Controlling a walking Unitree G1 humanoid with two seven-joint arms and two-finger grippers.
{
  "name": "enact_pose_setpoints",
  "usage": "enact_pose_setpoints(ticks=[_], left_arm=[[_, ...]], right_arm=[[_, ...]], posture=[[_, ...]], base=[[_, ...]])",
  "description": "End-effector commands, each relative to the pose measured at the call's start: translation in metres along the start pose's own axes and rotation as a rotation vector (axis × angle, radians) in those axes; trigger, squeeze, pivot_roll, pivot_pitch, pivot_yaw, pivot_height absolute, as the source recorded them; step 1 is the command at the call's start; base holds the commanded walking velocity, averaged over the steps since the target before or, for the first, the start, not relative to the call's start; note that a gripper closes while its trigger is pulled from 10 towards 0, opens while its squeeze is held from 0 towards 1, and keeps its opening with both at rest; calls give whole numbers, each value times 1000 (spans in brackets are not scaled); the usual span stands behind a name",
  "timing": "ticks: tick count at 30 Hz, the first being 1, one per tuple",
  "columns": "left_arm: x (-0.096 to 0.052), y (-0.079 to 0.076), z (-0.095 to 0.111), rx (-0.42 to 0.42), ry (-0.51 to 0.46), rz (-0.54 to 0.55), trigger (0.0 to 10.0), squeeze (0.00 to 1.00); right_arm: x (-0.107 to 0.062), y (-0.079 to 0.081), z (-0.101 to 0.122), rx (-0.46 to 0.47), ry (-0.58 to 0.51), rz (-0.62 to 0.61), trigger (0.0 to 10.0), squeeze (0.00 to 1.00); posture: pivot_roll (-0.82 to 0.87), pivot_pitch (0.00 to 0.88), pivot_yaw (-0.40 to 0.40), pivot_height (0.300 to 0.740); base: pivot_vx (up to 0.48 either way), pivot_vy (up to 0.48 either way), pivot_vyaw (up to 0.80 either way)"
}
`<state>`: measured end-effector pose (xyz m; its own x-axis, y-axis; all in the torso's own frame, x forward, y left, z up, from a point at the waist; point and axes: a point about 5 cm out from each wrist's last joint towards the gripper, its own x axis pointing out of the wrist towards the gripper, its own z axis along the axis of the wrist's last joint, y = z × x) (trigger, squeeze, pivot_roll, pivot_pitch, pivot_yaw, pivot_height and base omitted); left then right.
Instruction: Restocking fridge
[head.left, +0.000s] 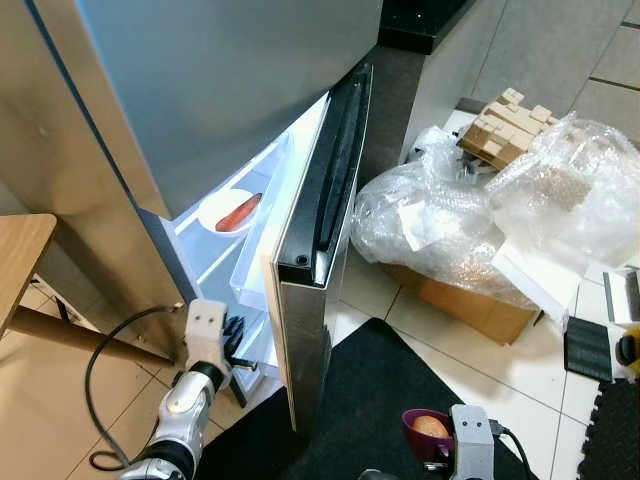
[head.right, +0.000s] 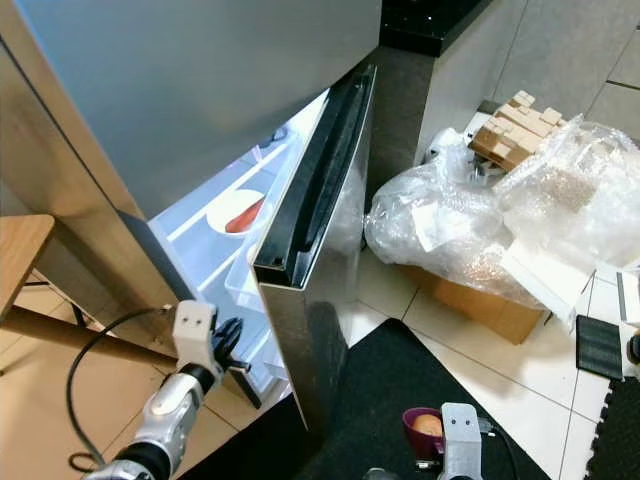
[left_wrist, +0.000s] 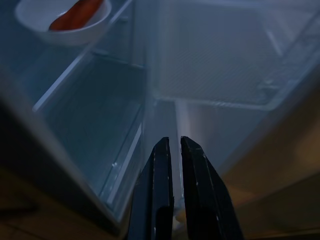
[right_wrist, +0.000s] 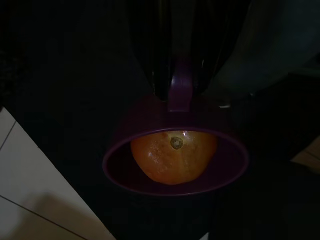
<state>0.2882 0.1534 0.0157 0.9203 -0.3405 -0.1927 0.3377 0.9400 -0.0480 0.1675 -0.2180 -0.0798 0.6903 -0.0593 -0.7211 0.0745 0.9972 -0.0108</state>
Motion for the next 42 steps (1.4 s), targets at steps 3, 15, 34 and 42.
enact_pose_setpoints(ticks=[3,15,34,42], left_arm=[[3,-11,-1,28,-1,-65,10000,0],[4,-9,6,-19,-38,-76,10000,0],[18,-49,19,-77,-81,-397,10000,0],[29,-119,40,-80,-90,-879,10000,0]], right_arm=[[-3,-6,-2,10,-18,-10,10000,0],[-3,-7,0,6,-34,-8,10000,0],[-2,4,0,-14,-42,19,10000,0],[-3,9,-5,-7,-29,7,10000,0]], posture=[[-189,136,48,740],[-187,138,40,740],[-189,144,32,740],[-207,147,49,740]], base=[[0,-480,0],[0,-40,0],[0,0,0],[0,0,0]])
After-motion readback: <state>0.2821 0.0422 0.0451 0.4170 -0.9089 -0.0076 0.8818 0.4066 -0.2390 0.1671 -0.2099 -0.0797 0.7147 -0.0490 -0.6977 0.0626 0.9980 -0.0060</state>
